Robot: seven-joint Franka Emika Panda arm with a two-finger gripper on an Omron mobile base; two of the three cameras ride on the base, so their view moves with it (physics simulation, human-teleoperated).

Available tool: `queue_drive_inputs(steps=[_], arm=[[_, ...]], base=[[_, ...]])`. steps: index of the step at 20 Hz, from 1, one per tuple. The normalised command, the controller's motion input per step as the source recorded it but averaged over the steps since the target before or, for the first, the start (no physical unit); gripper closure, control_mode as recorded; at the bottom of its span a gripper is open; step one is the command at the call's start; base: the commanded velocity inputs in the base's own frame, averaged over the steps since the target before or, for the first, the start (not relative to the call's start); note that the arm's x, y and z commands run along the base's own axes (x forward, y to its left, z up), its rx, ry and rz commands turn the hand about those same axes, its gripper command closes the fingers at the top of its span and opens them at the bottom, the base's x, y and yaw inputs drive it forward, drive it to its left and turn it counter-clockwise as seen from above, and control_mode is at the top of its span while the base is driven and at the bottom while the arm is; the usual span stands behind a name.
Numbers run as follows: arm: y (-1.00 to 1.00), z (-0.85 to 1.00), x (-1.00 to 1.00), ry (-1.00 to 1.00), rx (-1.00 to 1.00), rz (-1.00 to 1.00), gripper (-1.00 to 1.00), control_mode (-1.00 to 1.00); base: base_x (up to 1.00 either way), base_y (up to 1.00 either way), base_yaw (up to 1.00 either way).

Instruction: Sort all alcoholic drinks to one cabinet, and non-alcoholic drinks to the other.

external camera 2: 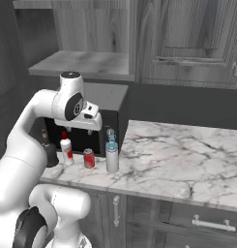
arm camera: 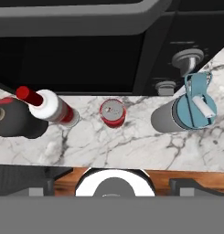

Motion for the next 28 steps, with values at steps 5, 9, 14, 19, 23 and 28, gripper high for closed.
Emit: queue_drive_inputs(steps=[5,9,14,19,23,28], arm=[[-0.06,-0.21,-0.06,0.0,-0.03,0.0,-1.0,-1.0],[-0.11,-0.21,-0.07,0.0,-0.05,0.0,-1.0,-1.0],[-0.17,-0.19,-0.05,0.0,-0.07,0.0,-1.0,-1.0],[-0.18,-0.17,-0.06,0.0,-0.06,0.0,-1.0,-1.0],[-0.2,-0.15,-0.06,0.0,-0.05,0.0,-1.0,-1.0],[-0.24,-0.15,-0.03,0.0,-0.03,0.0,-1.0,-1.0]], base=[[0.0,0.0,0.0],[0.0,0.0,0.0],[0.0,0.0,0.0],[0.0,0.0,0.0],[0.0,0.0,0.0],[0.0,0.0,0.0]])
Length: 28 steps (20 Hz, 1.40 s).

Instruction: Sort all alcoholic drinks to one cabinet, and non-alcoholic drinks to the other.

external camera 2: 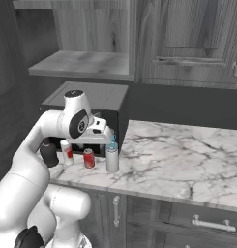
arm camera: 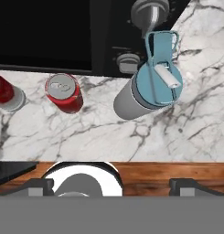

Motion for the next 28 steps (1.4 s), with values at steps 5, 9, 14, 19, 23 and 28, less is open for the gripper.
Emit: queue_drive_inputs(steps=[5,9,14,19,23,28], arm=[[-0.25,-0.12,0.0,-0.01,0.0,0.0,-1.0,-1.0],[-0.27,-0.11,0.0,-0.03,0.0,0.0,-1.0,-1.0],[-0.23,-0.14,0.01,-0.05,0.01,0.01,-1.0,-1.0],[-0.15,-0.2,0.04,-0.11,0.01,0.04,-1.0,-1.0],[-0.1,-0.22,0.03,-0.13,0.01,0.05,-1.0,-1.0],[-0.04,-0.23,0.07,-0.1,0.02,0.06,-1.0,-1.0]], base=[[0.0,0.0,0.0],[0.0,0.0,0.0],[0.0,0.0,0.0],[0.0,0.0,0.0],[0.0,0.0,0.0],[0.0,0.0,0.0]])
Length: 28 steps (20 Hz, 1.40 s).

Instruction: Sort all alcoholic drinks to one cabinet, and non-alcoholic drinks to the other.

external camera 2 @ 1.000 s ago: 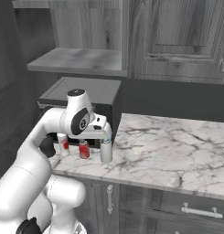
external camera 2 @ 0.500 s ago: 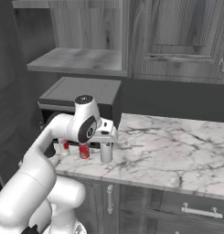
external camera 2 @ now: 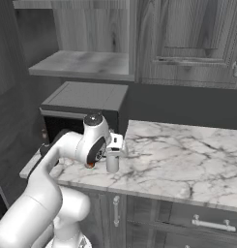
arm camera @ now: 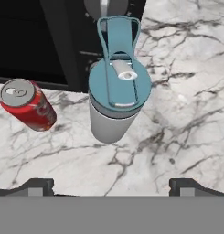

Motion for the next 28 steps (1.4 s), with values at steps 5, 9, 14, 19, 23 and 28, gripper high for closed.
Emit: queue_drive_inputs(steps=[5,9,14,19,23,28], arm=[[-0.01,-0.23,0.12,-0.05,0.04,0.08,-1.0,-1.0],[-0.02,-0.18,0.18,0.0,0.05,0.08,-1.0,-1.0],[-0.07,-0.11,0.22,0.0,0.05,0.06,-1.0,-1.0],[-0.17,-0.04,0.2,-0.01,0.05,0.01,-1.0,-1.0],[-0.12,-0.07,0.21,0.0,0.04,0.0,-1.0,-1.0],[-0.01,-0.14,0.14,-0.03,0.02,0.01,-1.0,-1.0]], base=[[0.0,0.0,0.0],[0.0,0.0,0.0],[0.0,0.0,0.0],[0.0,0.0,0.0],[0.0,0.0,0.0],[0.0,0.0,0.0]])
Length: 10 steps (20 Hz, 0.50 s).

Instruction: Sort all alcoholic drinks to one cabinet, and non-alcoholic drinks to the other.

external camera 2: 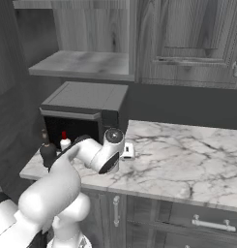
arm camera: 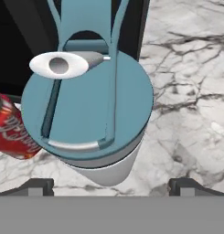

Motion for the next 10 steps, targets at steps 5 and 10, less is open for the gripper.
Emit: queue_drive_inputs(steps=[5,10], arm=[[0.0,-0.16,0.05,-0.1,0.01,0.02,-1.0,-1.0],[0.0,-0.13,0.02,-0.13,0.0,0.03,-1.0,-1.0]], base=[[0.0,0.0,0.0],[0.0,0.0,0.0]])
